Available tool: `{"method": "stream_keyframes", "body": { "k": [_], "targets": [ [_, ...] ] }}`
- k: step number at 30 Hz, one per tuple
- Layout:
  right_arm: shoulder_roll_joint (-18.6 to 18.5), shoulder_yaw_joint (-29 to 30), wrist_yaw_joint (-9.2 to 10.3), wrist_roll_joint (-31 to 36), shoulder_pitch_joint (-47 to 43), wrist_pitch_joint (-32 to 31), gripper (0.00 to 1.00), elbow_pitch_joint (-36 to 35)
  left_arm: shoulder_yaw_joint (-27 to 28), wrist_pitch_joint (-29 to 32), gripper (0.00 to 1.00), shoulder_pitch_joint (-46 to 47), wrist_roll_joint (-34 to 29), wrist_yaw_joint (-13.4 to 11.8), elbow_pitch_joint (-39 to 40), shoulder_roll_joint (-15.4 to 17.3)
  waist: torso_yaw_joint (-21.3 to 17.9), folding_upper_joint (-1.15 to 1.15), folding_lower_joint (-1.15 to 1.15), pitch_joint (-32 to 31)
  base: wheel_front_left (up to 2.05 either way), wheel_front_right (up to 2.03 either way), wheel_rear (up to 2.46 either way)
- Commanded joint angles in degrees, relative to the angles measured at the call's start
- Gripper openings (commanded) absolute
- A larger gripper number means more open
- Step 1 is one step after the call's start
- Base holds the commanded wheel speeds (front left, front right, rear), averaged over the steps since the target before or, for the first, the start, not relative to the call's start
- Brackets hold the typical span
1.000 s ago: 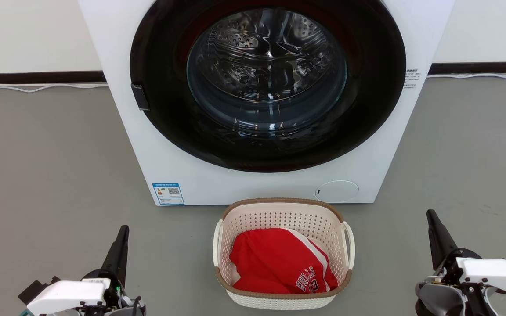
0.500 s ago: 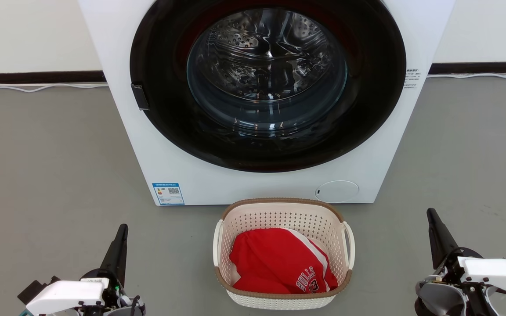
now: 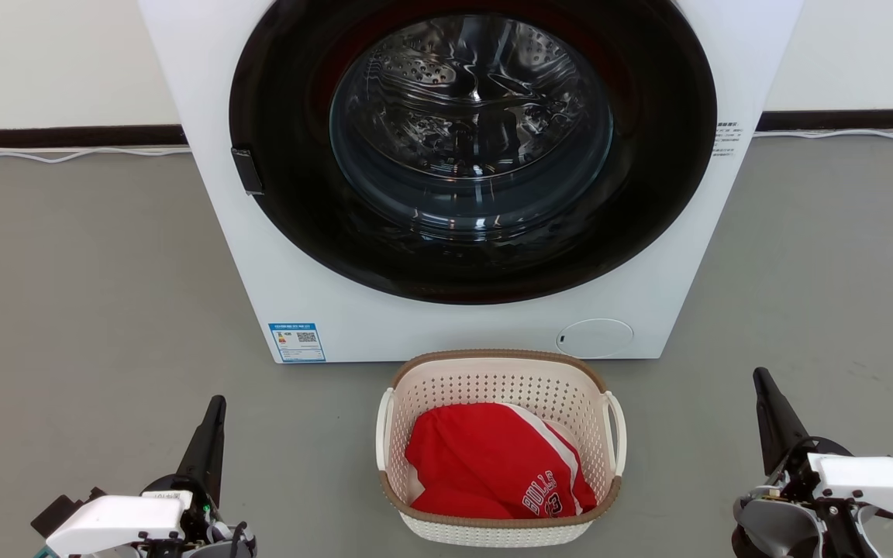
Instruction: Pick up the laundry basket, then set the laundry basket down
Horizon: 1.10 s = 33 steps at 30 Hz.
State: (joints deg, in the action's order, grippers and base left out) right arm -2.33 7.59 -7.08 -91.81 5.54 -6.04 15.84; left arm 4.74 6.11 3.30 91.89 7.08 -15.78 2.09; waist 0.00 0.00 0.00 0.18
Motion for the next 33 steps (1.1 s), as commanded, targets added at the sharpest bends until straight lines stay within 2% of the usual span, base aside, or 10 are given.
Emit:
{"method": "stream_keyframes", "body": {
  "k": [1, 33],
  "targets": [
    [-0.54, -1.06, -0.41, -0.35, 0.64, -0.46, 0.00, -1.81, 1.77, 0.37, 0.00, 2.89, 0.29, 0.41, 1.72, 0.78, 0.00, 0.00, 0.00, 0.00, 0.00, 0.00, 0.00],
    [-0.54, -1.07, -0.41, -0.36, 0.64, -0.45, 0.00, -1.81, 1.77, 0.37, 0.00, 2.89, 0.29, 0.41, 1.73, 0.78, 0.00, 0.00, 0.00, 0.00, 0.00, 0.00, 0.00]
  ]
}}
